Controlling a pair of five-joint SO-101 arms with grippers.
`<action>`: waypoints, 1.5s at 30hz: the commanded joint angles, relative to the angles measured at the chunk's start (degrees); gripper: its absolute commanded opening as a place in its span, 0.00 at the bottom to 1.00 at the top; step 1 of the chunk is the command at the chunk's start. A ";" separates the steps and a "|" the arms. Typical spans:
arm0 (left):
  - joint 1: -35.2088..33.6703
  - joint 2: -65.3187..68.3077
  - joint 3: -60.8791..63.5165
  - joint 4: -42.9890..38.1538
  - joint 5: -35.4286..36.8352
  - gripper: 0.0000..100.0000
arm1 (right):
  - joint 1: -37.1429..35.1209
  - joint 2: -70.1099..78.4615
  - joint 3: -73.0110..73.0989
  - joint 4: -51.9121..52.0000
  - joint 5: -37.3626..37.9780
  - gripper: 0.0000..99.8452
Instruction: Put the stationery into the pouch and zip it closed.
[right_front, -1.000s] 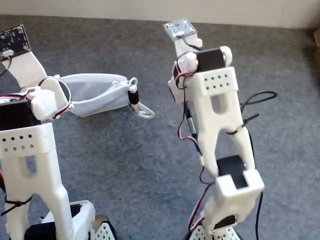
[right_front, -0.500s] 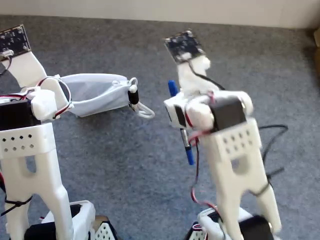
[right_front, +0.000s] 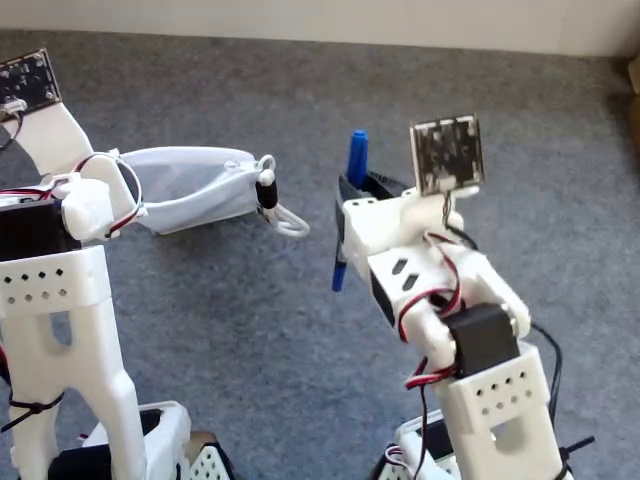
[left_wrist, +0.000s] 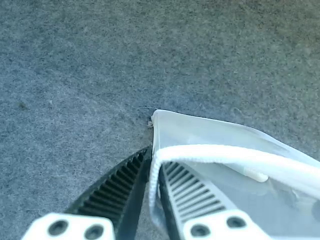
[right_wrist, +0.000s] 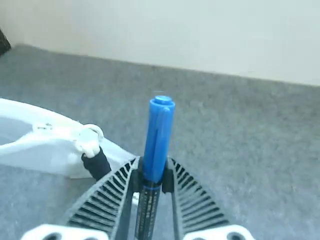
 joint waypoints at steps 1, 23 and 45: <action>-1.19 -0.48 0.22 -1.05 -0.53 0.01 | -0.66 -4.62 4.79 -9.27 -0.62 0.00; -1.10 -0.40 0.22 -1.05 -0.53 0.01 | -0.66 -23.78 29.93 -41.01 -0.97 0.00; -0.92 -0.84 2.77 -3.87 -0.53 0.01 | -0.66 -29.05 27.91 -64.84 -0.62 0.00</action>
